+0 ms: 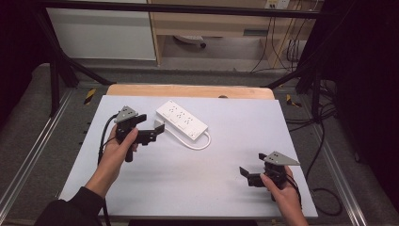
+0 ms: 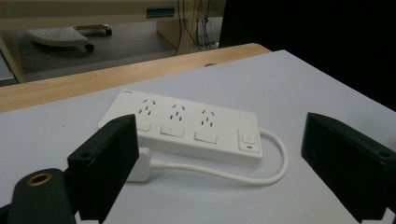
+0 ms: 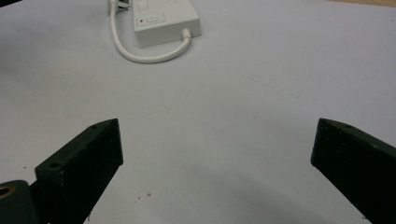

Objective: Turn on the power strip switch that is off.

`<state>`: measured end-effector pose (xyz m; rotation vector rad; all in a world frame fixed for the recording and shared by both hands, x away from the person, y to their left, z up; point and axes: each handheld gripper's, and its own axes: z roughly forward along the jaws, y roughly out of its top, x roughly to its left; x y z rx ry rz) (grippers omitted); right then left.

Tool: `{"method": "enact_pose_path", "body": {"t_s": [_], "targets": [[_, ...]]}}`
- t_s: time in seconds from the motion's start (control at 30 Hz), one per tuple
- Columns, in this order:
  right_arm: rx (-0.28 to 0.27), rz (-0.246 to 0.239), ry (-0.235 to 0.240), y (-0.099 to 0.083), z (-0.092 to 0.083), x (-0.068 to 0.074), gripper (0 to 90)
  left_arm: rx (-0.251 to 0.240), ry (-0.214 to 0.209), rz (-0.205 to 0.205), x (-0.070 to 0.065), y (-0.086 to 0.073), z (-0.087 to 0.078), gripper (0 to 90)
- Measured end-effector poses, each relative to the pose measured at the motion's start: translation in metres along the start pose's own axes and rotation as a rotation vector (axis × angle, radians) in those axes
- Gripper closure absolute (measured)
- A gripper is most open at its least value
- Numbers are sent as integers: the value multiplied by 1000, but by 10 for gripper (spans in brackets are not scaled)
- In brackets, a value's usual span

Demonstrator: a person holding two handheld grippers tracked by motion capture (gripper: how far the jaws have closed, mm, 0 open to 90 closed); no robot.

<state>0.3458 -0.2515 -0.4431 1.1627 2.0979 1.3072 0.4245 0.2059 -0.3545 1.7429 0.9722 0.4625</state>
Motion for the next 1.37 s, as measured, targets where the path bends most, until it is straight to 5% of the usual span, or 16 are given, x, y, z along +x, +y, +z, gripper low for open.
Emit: {"method": "enact_pose_path", "body": {"t_s": [0.6, 0.9, 1.2, 1.37], "targets": [[6, -5, -1, 0, 2, 1, 28, -39, 31, -34, 12, -28, -51, 111], [6, -7, -2, 0, 2, 1, 28, -38, 58, -80, 15, -67, -69, 113], [12, -6, -9, 0, 3, 0, 28, 47, 36, -58, 0, -112, -77, 116], [55, 0, -56, -3, 8, -2, 31, 129, 25, 22, -12, -125, -77, 110]]}}
